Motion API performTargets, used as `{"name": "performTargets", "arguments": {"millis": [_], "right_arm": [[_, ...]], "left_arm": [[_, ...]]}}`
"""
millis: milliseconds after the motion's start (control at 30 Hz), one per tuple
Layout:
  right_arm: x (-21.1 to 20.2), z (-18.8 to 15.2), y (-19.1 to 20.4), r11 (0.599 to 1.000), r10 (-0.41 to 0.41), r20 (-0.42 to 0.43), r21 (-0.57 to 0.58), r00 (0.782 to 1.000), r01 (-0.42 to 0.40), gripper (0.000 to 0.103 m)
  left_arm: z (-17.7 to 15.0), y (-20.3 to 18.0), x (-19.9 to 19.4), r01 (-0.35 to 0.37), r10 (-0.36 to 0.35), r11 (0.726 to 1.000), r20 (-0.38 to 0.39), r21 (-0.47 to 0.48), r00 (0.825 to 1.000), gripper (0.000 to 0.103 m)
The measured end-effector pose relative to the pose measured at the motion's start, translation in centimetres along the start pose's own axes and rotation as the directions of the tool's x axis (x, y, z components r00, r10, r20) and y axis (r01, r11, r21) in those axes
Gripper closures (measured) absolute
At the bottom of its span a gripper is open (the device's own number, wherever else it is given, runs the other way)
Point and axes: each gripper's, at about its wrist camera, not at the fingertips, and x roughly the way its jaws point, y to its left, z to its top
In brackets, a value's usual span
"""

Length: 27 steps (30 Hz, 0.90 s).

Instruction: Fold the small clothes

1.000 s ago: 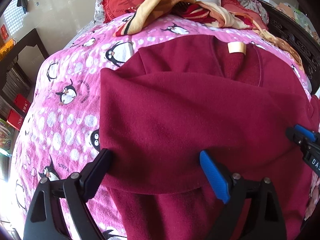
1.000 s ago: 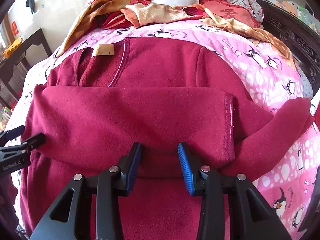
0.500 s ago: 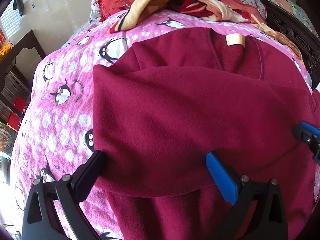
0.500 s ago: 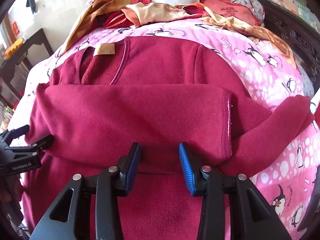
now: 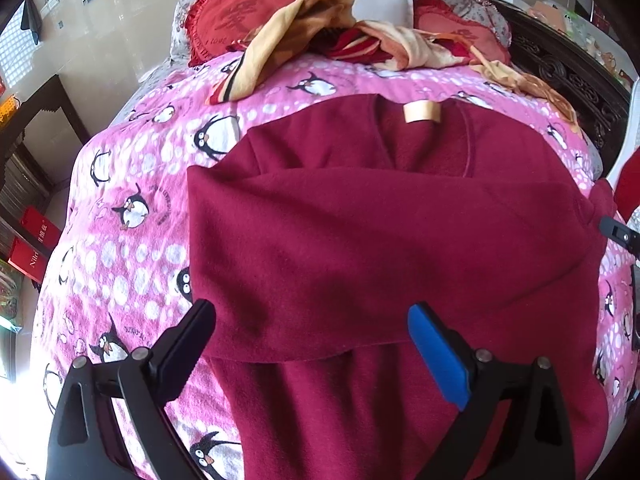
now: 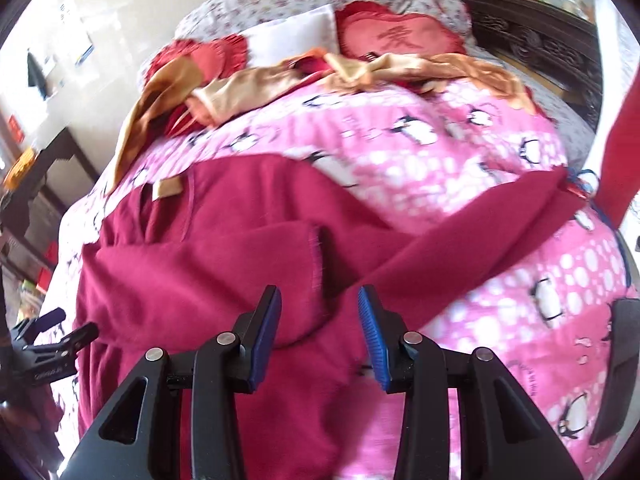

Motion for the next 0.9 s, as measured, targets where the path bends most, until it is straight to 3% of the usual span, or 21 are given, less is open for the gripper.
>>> {"name": "performTargets", "arguments": {"millis": [333, 467, 633, 900], "right_arm": [[0.3, 2.8, -9.6, 0.985, -0.081, 0.018, 0.156, 0.997, 0.077, 0.08], [0.4, 5.2, -15.4, 0.952, -0.043, 0.041, 0.305, 0.998, 0.029, 0.08], [0.6, 8.3, -19.8, 0.921, -0.124, 0.07, 0.378, 0.99, 0.088, 0.08], [6.0, 10.6, -22.7, 0.893, -0.148, -0.045, 0.423, 0.988, 0.153, 0.08]], "left_arm": [[0.0, -1.3, 0.4, 0.011, -0.011, 1.0, -0.018, 0.024, 1.0, 0.003], [0.0, -1.1, 0.9, 0.008, -0.008, 1.0, -0.029, 0.019, 1.0, 0.003], [0.0, -0.8, 2.1, 0.003, -0.003, 1.0, -0.059, 0.012, 0.998, 0.003], [0.2, -0.8, 2.9, -0.007, 0.009, 1.0, -0.073, 0.017, 0.997, 0.003]]}}
